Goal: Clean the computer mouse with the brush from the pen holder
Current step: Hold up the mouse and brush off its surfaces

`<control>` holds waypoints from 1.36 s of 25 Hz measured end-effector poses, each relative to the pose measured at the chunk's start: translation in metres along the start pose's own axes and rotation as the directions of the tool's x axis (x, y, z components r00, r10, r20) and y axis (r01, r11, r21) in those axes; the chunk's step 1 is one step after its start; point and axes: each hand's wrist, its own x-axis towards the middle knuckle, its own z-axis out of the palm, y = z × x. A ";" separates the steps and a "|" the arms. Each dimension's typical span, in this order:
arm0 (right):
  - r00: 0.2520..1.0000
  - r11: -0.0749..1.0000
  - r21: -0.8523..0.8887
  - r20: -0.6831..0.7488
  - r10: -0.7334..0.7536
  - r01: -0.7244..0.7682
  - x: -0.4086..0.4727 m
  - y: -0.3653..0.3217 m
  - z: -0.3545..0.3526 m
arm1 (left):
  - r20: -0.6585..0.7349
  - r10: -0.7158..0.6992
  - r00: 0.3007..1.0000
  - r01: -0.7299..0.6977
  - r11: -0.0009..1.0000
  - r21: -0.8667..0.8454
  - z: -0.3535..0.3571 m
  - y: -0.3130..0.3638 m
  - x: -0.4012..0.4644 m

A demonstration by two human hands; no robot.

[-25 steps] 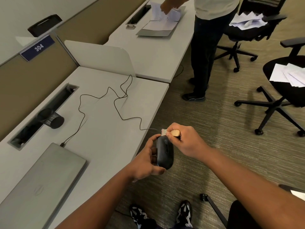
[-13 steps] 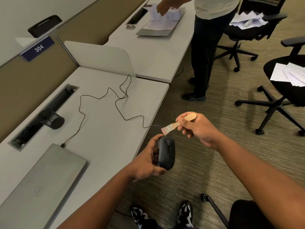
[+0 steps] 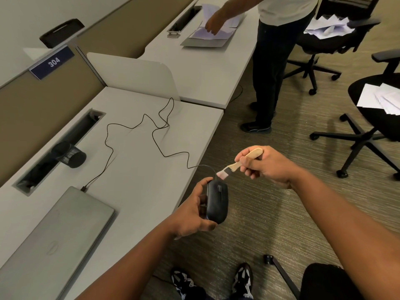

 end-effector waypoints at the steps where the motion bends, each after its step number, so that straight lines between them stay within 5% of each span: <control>1: 1.000 0.998 0.064 0.004 -0.005 0.004 0.001 0.000 0.004 | 0.001 -0.001 1.000 0.001 1.000 0.003 0.001 0.001 0.000; 8: 0.998 0.972 -0.233 -0.058 0.013 -0.026 0.002 0.004 0.010 | 0.012 0.010 1.000 -0.010 1.000 0.005 0.001 0.001 -0.001; 13: 0.990 0.995 0.087 -0.133 -0.040 0.052 0.004 0.005 0.017 | 0.020 0.004 1.000 -0.004 1.000 -0.009 0.001 0.004 0.001; 19: 0.948 0.990 -0.126 -0.300 -0.103 0.068 0.008 0.011 0.032 | 0.013 0.019 1.000 -0.019 0.999 -0.044 0.001 0.006 0.002; 22: 0.916 0.991 -0.025 -0.380 -0.130 0.131 0.005 0.011 0.033 | -0.006 0.022 1.000 -0.022 0.998 -0.057 -0.001 0.006 0.002; 25: 0.969 0.975 0.169 -0.224 -0.103 0.143 -0.001 0.006 0.028 | -0.013 0.009 1.000 -0.010 0.992 -0.122 -0.003 0.005 0.003; 28: 0.990 0.978 0.163 -0.076 -0.119 0.130 -0.003 0.006 0.031 | -0.011 -0.003 1.000 0.001 0.984 -0.176 -0.001 0.006 0.004; 34: 0.969 0.978 0.081 -0.170 -0.178 0.194 -0.003 0.006 0.039 | -0.003 -0.017 1.000 0.016 0.977 -0.214 0.001 0.006 0.004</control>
